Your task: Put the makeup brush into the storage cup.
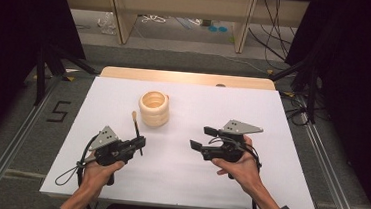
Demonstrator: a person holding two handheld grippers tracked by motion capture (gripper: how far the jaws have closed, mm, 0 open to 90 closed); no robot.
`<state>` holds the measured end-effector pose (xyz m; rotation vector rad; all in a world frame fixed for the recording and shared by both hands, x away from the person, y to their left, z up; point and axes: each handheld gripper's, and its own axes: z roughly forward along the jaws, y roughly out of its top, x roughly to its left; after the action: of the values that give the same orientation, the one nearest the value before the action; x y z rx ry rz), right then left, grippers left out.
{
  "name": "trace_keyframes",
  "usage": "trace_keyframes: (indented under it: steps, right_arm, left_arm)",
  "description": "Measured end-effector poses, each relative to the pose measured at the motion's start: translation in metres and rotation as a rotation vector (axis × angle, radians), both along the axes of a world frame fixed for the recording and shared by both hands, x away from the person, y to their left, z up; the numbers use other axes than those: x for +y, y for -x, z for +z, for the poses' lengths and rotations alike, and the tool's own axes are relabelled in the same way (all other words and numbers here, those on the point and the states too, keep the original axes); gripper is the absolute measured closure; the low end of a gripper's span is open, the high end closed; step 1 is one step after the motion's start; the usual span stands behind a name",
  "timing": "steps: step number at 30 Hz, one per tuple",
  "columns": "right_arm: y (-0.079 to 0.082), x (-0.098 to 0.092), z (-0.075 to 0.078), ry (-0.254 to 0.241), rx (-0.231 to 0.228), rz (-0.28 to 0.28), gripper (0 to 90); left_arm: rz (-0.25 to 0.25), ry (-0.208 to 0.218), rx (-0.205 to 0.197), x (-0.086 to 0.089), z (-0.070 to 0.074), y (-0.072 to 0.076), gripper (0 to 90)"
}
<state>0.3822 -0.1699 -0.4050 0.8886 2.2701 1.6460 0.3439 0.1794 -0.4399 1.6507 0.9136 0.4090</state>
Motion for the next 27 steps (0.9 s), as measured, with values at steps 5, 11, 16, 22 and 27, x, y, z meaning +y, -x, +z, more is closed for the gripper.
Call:
trace_keyframes:
  steps: [5, 11, 16, 22, 27]
  right_arm:
    - [0.003, -0.010, -0.001, 0.006, -0.001, -0.027, 26.1]
    - [0.010, -0.019, -0.006, -0.003, -0.007, -0.040, 26.1]
    - [0.014, -0.022, -0.010, 0.006, -0.006, -0.044, 26.1]
    - [0.021, -0.029, -0.011, 0.020, -0.017, -0.051, 26.2]
    - [0.024, -0.036, -0.015, 0.004, -0.025, -0.072, 26.2]
  left_arm:
    - [0.006, -0.001, -0.002, 0.001, 0.001, -0.003, 83.7]
    - [0.015, -0.007, 0.000, 0.004, 0.003, -0.009, 83.7]
    - [0.039, 0.001, 0.006, 0.008, 0.003, -0.017, 83.7]
    - [0.063, 0.011, -0.008, 0.012, 0.008, -0.027, 83.7]
    - [0.069, 0.007, -0.015, 0.011, 0.010, -0.034, 83.7]
